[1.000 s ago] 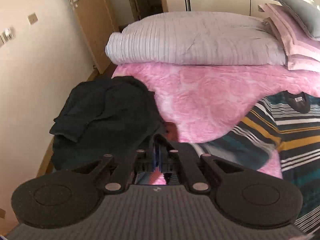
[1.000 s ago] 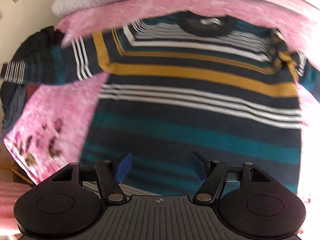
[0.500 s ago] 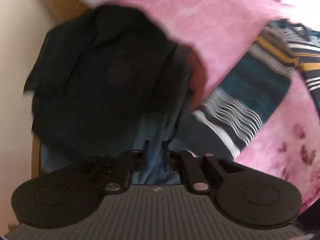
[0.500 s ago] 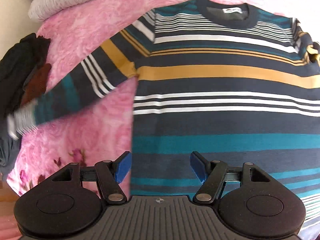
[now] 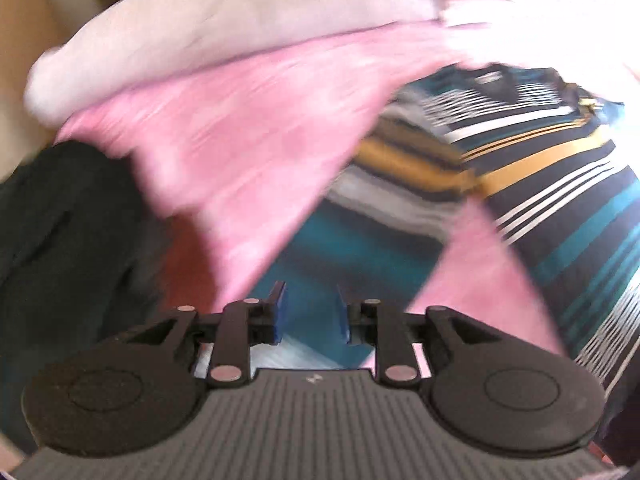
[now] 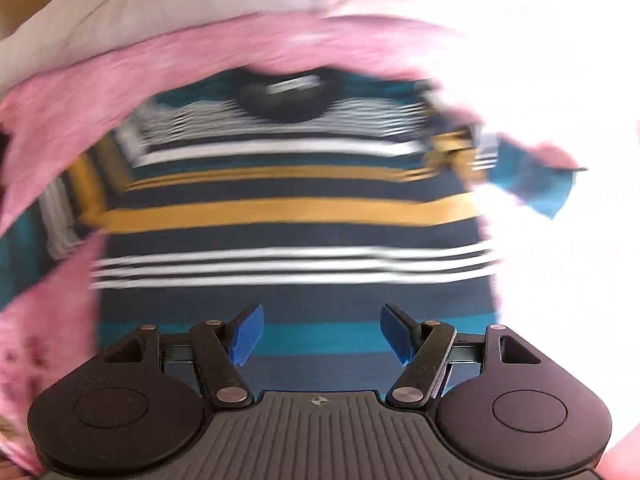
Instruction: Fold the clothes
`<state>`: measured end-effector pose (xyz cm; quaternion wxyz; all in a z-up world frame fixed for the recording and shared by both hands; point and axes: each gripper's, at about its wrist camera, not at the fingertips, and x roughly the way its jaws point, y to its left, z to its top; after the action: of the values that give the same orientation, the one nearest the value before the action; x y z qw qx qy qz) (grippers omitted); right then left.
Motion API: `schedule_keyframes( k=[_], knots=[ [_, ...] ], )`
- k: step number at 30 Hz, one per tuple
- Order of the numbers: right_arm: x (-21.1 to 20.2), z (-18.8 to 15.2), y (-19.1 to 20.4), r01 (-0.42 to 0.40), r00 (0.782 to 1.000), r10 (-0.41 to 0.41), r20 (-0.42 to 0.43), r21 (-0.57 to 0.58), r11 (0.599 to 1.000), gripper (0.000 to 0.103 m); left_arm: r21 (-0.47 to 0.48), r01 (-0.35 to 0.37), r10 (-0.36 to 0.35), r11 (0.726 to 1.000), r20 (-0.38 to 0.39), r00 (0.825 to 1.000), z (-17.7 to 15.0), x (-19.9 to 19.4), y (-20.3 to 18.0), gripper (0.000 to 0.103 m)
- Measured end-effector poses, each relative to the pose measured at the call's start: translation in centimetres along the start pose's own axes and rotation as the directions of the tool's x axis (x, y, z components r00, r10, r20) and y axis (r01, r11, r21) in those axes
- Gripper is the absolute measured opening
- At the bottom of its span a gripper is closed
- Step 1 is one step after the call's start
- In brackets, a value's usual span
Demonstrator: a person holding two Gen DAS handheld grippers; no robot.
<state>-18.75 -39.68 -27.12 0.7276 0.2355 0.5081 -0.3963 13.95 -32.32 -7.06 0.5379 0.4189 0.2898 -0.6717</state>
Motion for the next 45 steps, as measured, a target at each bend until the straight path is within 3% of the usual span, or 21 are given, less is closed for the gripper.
schedule_keyframes(
  k=[4, 9, 13, 17, 20, 24, 30, 33, 35, 36, 37, 38, 39, 41, 43, 45],
  knots=[
    [0.8, 0.8, -11.5, 0.079, 0.996, -0.078, 0.047, -0.025, 0.997, 0.068, 0.058, 0.004, -0.004, 0.998, 0.006, 1.000, 4.8, 1.4, -9.3, 0.025],
    [3.6, 3.5, -26.1, 0.045, 0.996, -0.047, 0.079, 0.020, 0.999, 0.068, 0.139, 0.019, -0.015, 0.990, -0.032, 0.999, 9.5, 2.6, -22.7, 0.026],
    [5.8, 6.5, -34.9, 0.013, 0.996, -0.013, 0.087, 0.006, 1.000, 0.068, 0.219, 0.076, -0.066, 0.973, -0.053, 0.996, 13.1, 2.7, -32.7, 0.037],
    [8.3, 8.7, -40.4, -0.011, 0.995, 0.013, 0.097, -0.029, 1.000, 0.068, 0.271, 0.126, -0.108, 0.954, -0.079, 0.991, 16.2, 4.4, -38.9, 0.039],
    [10.3, 9.4, -43.1, -0.033, 0.994, 0.038, 0.100, -0.051, 0.998, 0.068, 0.301, 0.138, -0.110, 0.944, -0.108, 0.988, 17.6, 5.9, -41.5, 0.039],
    [13.6, 10.1, -44.8, -0.062, 0.994, 0.069, 0.079, -0.089, 0.994, 0.068, 0.285, 0.129, -0.093, 0.950, -0.135, 0.986, 18.6, 7.2, -42.9, 0.039],
    [18.6, 11.9, -44.0, -0.168, 0.982, 0.185, 0.045, -0.250, 0.954, 0.068, 0.270, 0.117, -0.064, 0.956, -0.196, 0.979, 18.1, 8.0, -43.8, 0.041],
    [20.3, 12.3, -43.7, -0.241, 0.968, 0.252, 0.009, -0.265, 0.934, 0.068, 0.262, 0.105, -0.048, 0.959, -0.216, 0.975, 17.6, 8.2, -43.9, 0.041],
    [20.6, 12.4, -43.4, -0.245, 0.967, 0.255, 0.001, -0.265, 0.932, 0.067, 0.258, 0.101, -0.043, 0.961, -0.221, 0.974, 17.5, 8.3, -44.0, 0.041],
    [20.5, 12.5, -43.4, -0.238, 0.969, 0.247, 0.001, -0.257, 0.937, 0.051, 0.265, 0.106, -0.048, 0.958, -0.217, 0.975, 17.7, 8.3, -44.2, 0.041],
    [20.4, 12.5, -43.5, -0.232, 0.971, 0.240, 0.003, -0.242, 0.942, 0.042, 0.272, 0.111, -0.053, 0.956, -0.213, 0.976, 17.9, 8.4, -44.4, 0.041],
    [20.2, 12.6, -43.8, -0.241, 0.969, 0.247, 0.004, -0.211, 0.947, 0.009, 0.279, 0.116, -0.058, 0.953, -0.210, 0.976, 18.1, 8.4, -44.6, 0.041],
    [19.7, 12.5, -44.5, -0.246, 0.968, 0.251, 0.014, -0.159, 0.956, 0.010, 0.286, 0.121, -0.063, 0.951, -0.206, 0.977, 18.2, 8.5, -44.8, 0.041],
    [17.4, 11.8, -46.0, -0.171, 0.981, 0.176, 0.085, -0.070, 0.983, 0.010, 0.300, 0.131, -0.073, 0.945, -0.198, 0.977, 18.6, 8.6, -45.2, 0.041],
    [14.5, 10.1, -48.4, -0.057, 0.989, 0.049, 0.142, 0.049, 0.997, 0.010, 0.314, 0.141, -0.083, 0.939, -0.191, 0.978, 19.0, 8.7, -45.6, 0.041],
    [12.1, 7.7, -50.8, 0.040, 0.986, -0.069, 0.150, 0.183, 0.982, 0.010, 0.328, 0.150, -0.093, 0.933, -0.183, 0.979, 19.4, 8.8, -46.0, 0.041]
  ],
)
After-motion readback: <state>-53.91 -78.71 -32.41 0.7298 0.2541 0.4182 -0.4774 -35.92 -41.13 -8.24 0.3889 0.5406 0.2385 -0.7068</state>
